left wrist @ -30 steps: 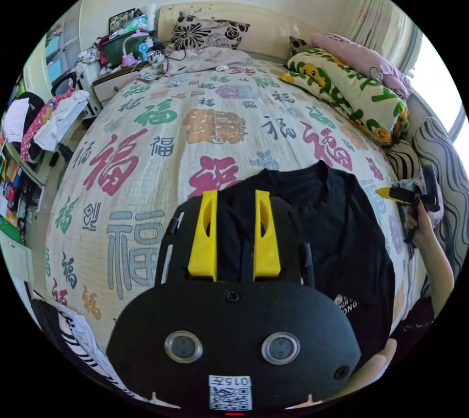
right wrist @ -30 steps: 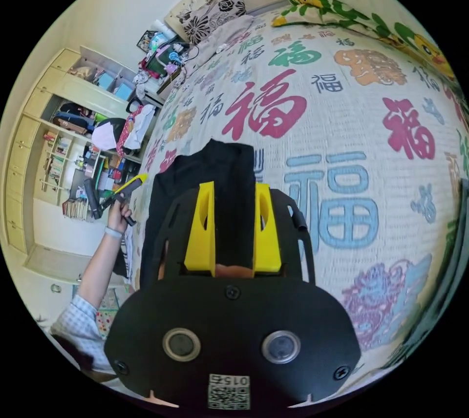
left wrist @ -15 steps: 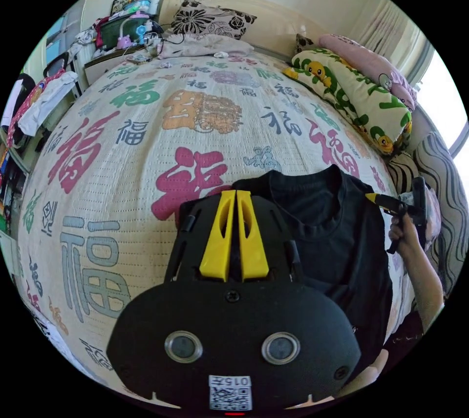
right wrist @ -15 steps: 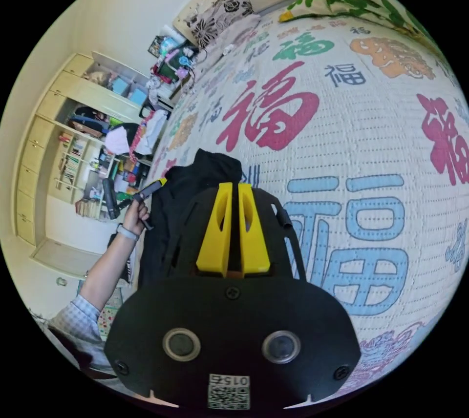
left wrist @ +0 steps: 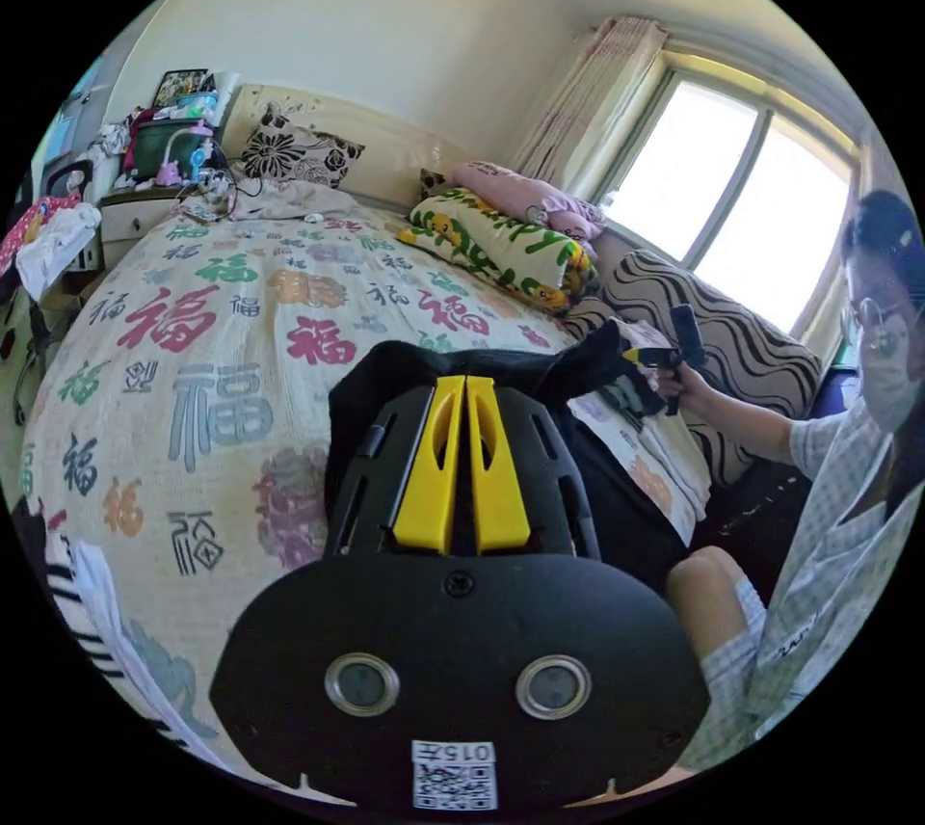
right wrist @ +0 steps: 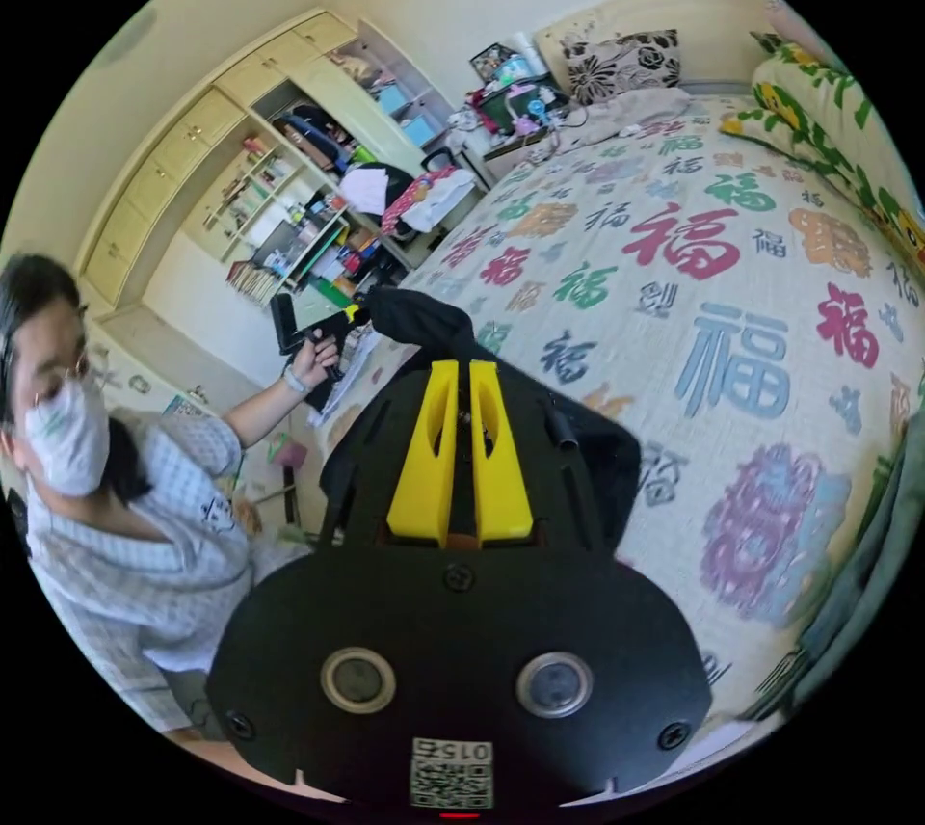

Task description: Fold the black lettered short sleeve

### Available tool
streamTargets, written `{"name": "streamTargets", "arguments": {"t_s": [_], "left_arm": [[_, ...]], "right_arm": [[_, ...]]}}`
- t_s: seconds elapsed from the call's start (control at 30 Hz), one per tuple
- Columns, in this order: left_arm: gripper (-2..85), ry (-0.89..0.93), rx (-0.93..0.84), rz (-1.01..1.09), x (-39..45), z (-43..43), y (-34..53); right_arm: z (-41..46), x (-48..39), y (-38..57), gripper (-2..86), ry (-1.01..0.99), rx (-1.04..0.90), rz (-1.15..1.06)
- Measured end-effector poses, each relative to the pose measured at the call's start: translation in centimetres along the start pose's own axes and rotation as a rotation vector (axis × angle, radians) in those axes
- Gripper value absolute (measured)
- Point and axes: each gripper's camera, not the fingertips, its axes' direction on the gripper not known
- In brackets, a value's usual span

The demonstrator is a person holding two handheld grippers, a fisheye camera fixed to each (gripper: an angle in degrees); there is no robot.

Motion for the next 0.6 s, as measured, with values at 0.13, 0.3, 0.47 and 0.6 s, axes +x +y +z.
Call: {"name": "streamTargets", "arguments": {"t_s": [0.13, 0.3, 0.47, 0.6], "left_arm": [[-0.9, 0.084, -0.065, -0.028, 4.7, -6.5, 9.7], [-0.9, 0.056, -0.214, -0.072, 9.0, -10.0, 19.8], [-0.9, 0.07, -0.253, -0.085, 12.2, -12.7, 24.5], [-0.9, 0.058, -0.282, -0.08, 13.2, -13.9, 25.6]], "right_arm": [[1.3, -5.9, 9.2, 0.6, 0.04, -0.098, 0.008], [5.1, -8.7, 19.3, 0.7, 0.073, -0.207, 0.11], [7.4, -10.1, 25.2, 1.1, 0.154, -0.269, 0.157], [7.9, -10.3, 26.5, 2.0, 0.184, -0.294, 0.152]]}}
